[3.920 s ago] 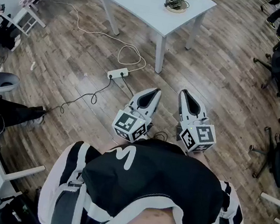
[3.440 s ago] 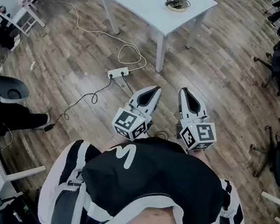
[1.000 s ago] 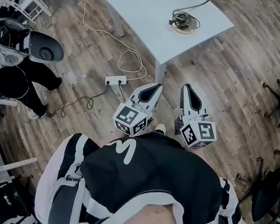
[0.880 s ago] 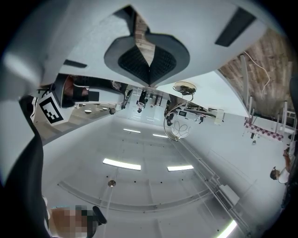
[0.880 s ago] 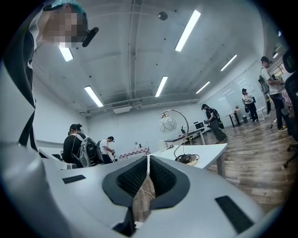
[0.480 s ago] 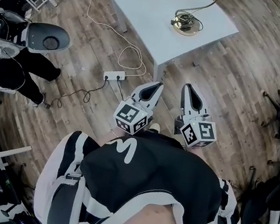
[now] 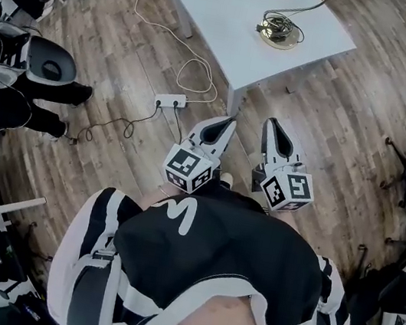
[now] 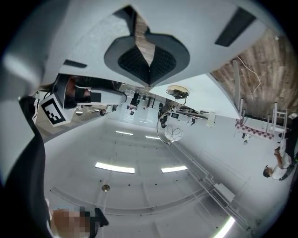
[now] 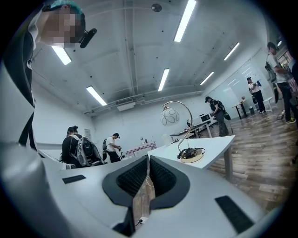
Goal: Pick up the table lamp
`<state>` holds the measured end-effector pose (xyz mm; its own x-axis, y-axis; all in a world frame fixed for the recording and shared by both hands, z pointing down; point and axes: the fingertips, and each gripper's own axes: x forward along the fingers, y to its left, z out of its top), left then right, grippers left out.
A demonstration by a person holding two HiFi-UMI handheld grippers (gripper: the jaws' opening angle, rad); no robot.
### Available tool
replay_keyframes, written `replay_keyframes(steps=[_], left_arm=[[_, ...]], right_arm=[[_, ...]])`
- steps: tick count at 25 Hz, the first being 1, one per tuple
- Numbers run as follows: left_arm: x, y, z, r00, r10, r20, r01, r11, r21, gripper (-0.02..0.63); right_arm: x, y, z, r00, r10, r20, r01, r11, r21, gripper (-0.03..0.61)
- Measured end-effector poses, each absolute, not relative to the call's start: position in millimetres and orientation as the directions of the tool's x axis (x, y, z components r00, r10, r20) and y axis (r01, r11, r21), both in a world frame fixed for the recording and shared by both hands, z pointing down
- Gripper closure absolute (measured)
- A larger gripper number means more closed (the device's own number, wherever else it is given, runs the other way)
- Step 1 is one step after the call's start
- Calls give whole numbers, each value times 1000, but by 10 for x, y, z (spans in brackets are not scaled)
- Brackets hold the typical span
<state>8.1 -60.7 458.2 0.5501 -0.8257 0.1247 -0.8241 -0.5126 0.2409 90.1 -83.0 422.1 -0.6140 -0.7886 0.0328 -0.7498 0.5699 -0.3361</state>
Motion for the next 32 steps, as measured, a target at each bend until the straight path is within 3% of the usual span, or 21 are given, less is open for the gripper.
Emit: replay_keyframes(steps=[15, 32], left_arm=[[107, -1186, 4654, 586, -800, 130, -800, -546, 249, 609], [-135, -2688, 4562, 640, -758, 127, -761, -601, 244, 609]], right_arm=[[946, -1363, 4348, -571, -819, 60, -781, 520, -347, 549], [708, -2730, 4339, -514, -855, 70, -818, 465, -338, 549]])
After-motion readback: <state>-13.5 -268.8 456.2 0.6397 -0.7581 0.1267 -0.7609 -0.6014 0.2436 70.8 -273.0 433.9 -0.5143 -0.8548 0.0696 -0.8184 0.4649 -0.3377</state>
